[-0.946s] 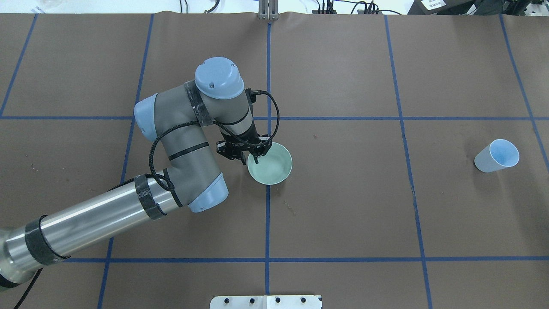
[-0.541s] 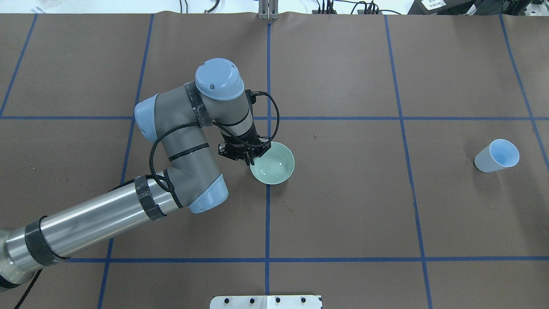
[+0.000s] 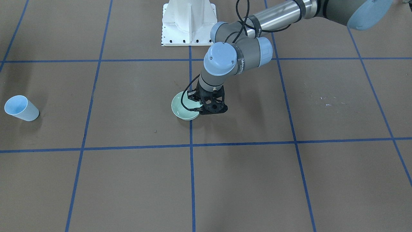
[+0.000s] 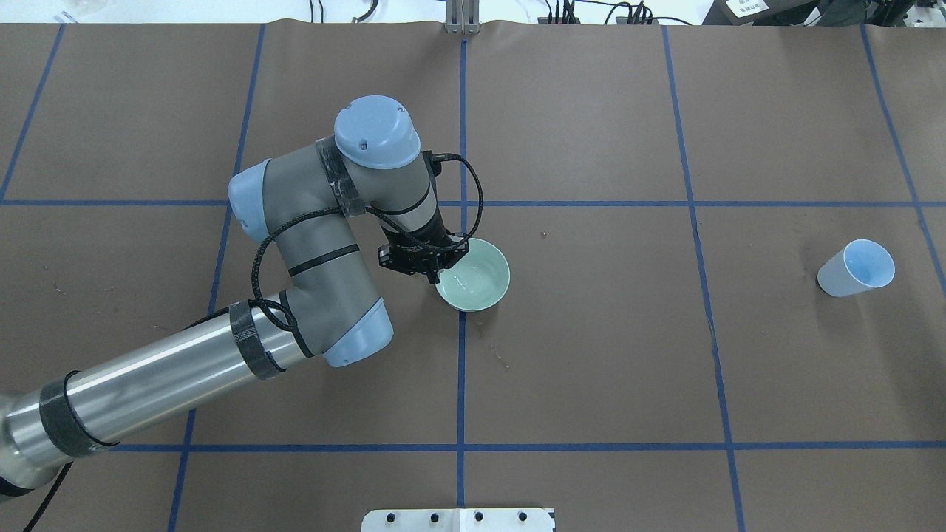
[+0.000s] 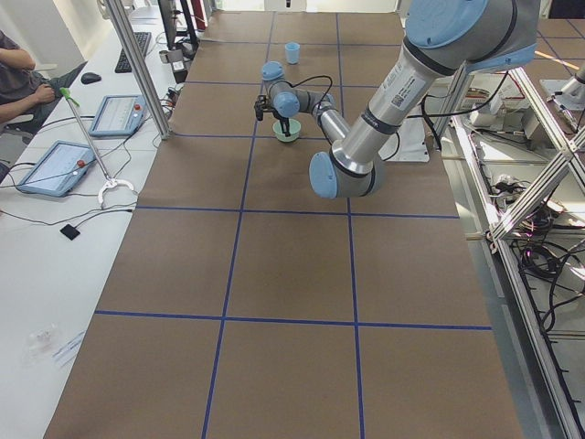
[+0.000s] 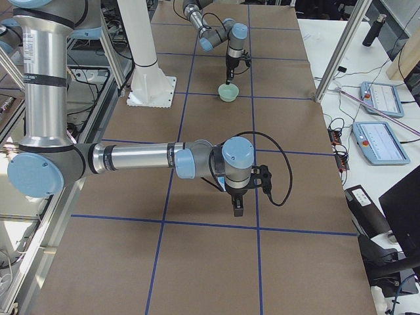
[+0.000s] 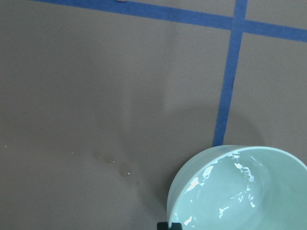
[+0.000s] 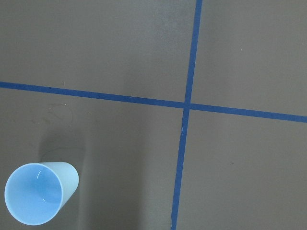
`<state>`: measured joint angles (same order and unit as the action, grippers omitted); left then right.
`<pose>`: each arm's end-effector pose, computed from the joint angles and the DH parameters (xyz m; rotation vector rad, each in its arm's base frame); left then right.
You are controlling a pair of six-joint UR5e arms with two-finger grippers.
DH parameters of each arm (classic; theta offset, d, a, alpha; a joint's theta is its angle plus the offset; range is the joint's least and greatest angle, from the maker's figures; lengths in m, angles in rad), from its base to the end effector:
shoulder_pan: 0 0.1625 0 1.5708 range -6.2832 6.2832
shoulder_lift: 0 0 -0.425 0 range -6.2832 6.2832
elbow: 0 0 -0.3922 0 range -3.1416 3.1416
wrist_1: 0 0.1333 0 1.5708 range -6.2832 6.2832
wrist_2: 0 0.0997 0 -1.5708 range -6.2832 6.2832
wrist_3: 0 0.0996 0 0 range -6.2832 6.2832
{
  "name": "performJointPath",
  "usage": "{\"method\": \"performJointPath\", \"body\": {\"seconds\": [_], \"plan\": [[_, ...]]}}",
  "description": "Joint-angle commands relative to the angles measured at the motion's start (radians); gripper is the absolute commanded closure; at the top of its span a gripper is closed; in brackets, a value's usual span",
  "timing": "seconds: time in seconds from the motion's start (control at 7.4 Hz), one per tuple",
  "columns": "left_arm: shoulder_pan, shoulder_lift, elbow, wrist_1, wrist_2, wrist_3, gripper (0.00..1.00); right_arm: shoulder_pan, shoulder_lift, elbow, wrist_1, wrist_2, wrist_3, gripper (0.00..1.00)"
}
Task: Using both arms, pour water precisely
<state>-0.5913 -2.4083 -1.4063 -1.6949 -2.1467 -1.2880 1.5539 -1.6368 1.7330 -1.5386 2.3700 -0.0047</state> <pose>0.5801 -0.4848 0.1895 -0.1654 0.9301 -0.0558 0.0540 -0.4711 0.6050 0.1166 -0.7989 -0.0717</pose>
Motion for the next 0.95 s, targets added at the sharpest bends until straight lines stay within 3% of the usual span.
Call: {"method": "performJointPath", "body": {"seconds": [0.0,0.27,0.54,0.81], "plan": [[-0.007,0.0,-0.023,0.003,-0.002,-0.004,1.0,0.0,0.0,0.0,0.0,0.0,0.0,0.0],[-0.021,0.0,-0.031,-0.003,-0.004,-0.004,1.0,0.0,0.0,0.0,0.0,0.0,0.0,0.0],[-0.105,0.027,-0.062,-0.002,-0.134,0.004,1.0,0.0,0.0,0.0,0.0,-0.002,0.0,0.0],[-0.185,0.122,-0.121,-0.008,-0.197,0.073,1.0,0.0,0.0,0.0,0.0,-0.002,0.0,0.0]]}}
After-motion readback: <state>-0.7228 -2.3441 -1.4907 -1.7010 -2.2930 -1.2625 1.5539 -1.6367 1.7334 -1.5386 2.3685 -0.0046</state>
